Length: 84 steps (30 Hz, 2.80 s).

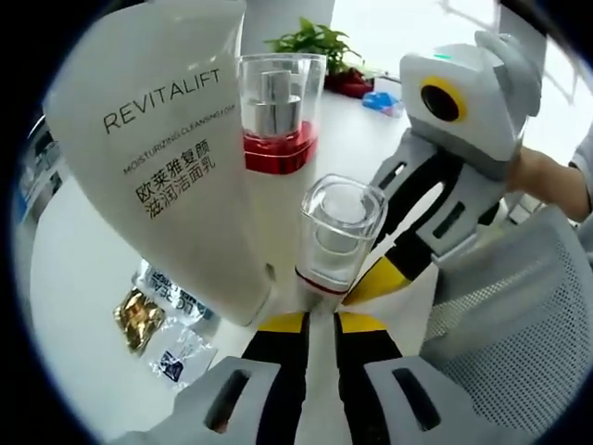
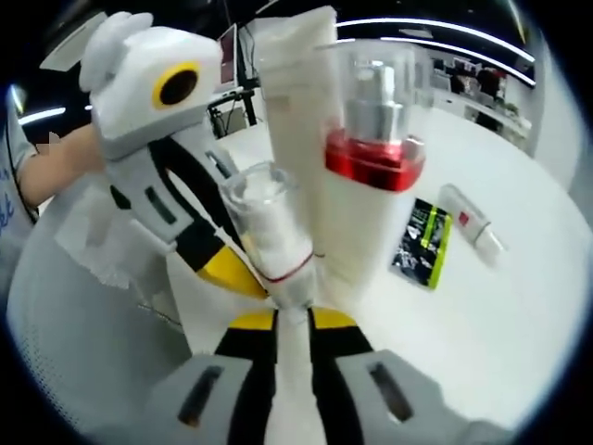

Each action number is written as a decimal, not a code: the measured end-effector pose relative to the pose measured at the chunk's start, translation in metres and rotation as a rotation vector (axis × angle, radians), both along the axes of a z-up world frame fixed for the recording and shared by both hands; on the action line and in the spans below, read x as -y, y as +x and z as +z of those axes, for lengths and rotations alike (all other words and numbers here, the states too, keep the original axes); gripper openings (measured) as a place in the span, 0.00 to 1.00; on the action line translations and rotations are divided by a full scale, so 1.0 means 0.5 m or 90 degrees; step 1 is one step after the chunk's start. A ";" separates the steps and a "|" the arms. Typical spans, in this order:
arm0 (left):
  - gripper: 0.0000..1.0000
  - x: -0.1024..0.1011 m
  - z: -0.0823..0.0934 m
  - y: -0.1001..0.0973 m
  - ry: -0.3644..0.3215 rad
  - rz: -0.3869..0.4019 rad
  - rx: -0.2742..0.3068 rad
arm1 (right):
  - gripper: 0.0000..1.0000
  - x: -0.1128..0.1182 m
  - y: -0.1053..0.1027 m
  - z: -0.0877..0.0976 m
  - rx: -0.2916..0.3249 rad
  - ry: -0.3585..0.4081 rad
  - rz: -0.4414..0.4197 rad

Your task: Arrange the skincare products in the storage area until every visible bottle or jar stands upright without overlapping.

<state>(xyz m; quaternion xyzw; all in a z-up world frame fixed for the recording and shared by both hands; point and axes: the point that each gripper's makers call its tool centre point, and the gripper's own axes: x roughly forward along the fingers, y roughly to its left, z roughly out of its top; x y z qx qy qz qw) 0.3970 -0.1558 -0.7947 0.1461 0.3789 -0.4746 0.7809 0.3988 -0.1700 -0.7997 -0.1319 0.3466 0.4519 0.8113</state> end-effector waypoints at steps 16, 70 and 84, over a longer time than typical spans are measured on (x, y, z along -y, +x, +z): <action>0.06 0.008 -0.001 0.014 -0.008 0.005 0.001 | 0.12 0.010 0.010 -0.002 -0.005 -0.003 -0.012; 0.06 0.013 0.032 0.004 -0.031 0.003 0.022 | 0.12 0.012 0.003 0.040 0.031 -0.016 -0.012; 0.09 -0.014 0.043 0.004 -0.017 0.009 0.035 | 0.14 0.033 -0.002 0.064 0.044 -0.021 -0.032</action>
